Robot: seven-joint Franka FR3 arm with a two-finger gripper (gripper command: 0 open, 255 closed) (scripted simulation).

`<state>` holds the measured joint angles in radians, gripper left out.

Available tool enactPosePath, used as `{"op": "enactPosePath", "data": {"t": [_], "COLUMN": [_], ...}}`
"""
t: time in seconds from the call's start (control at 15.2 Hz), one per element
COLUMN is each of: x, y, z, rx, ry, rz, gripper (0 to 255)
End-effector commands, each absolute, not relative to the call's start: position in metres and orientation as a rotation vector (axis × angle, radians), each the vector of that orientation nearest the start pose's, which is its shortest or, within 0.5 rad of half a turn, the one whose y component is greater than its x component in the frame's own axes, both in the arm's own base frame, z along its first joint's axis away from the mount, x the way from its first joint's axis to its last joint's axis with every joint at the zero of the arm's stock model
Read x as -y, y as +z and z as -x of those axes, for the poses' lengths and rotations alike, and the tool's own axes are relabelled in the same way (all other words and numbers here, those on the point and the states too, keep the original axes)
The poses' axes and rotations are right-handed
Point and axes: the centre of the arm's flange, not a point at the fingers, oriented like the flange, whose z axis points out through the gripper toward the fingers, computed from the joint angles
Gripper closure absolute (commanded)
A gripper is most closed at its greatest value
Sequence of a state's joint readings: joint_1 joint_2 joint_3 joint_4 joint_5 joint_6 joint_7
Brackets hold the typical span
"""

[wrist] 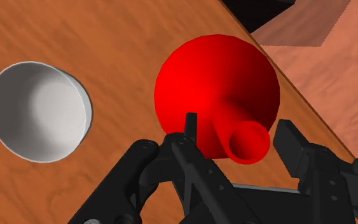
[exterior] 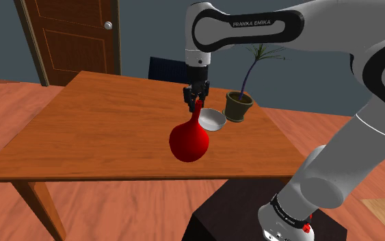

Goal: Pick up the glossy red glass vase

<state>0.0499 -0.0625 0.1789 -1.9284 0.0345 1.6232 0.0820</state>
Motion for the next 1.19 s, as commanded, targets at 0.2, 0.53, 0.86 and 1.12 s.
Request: {"op": "enactPosePath", "data": {"t": [0.2,0.53,0.86,1.12], "x": [-0.121,-0.121,-0.121,-0.121], "y": [0.494,0.494,0.521,0.542], "z": [-0.500,-0.499,-0.499,-0.499], "rx": [0.218,0.218,0.218,0.218], "ry": [0.384,0.384,0.384,0.384], "rz": [3.125,3.125,3.125,3.125], "gripper": [255,255,255,255]}}
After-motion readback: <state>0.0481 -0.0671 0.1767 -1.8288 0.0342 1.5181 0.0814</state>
